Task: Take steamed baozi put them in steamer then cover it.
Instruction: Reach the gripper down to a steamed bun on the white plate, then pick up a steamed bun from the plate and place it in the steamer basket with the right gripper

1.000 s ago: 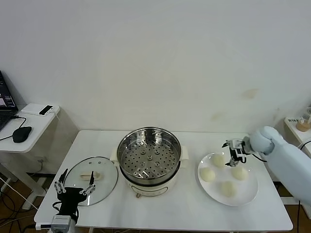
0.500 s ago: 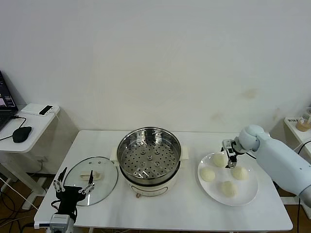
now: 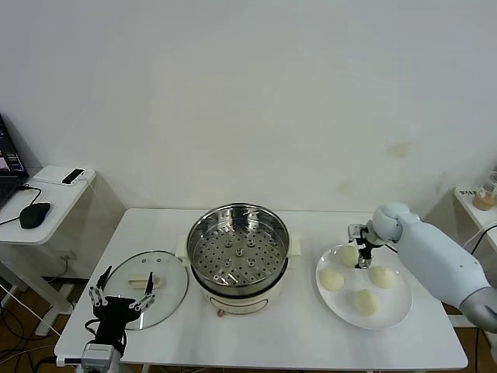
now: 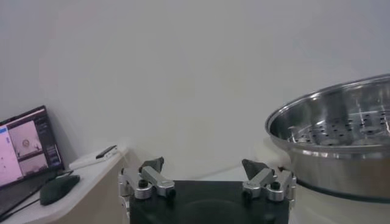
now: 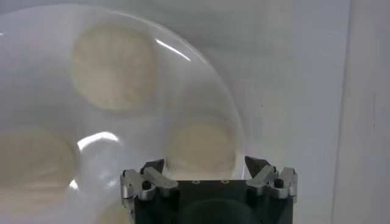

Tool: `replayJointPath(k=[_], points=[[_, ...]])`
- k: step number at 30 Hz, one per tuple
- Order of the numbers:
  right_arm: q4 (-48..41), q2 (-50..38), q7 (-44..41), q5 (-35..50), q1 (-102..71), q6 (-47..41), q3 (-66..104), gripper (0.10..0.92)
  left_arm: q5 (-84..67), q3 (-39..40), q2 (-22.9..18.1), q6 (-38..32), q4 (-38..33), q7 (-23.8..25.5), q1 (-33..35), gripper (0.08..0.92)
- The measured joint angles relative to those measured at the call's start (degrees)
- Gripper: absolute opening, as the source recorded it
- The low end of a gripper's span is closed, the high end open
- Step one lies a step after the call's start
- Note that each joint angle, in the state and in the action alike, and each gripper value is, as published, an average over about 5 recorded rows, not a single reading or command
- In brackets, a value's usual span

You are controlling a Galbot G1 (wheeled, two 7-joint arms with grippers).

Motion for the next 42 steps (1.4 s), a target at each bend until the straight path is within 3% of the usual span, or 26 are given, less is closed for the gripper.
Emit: replayJointPath(k=[13,26,42], points=[[0.12,-0.12,0.47,0.01,-0.53,-0.03,0.29,0.607,0.01,0.18,-0.09,-0.34,-0.48,-0.06,0.15,0.823],[6.12,-4.14,-1.55,5.42,3.19,-0.19,-1.84,0.613,-0.11,0.98,0.35,-0.43,-0.32,0.0,0.05,0.823],[12.5,-1.87,-1.38,21.89,24.17,-0.65,-14.45,0.619,-5.53,0.69,1.66,1.23,1.58,0.11,0.77,0.823]])
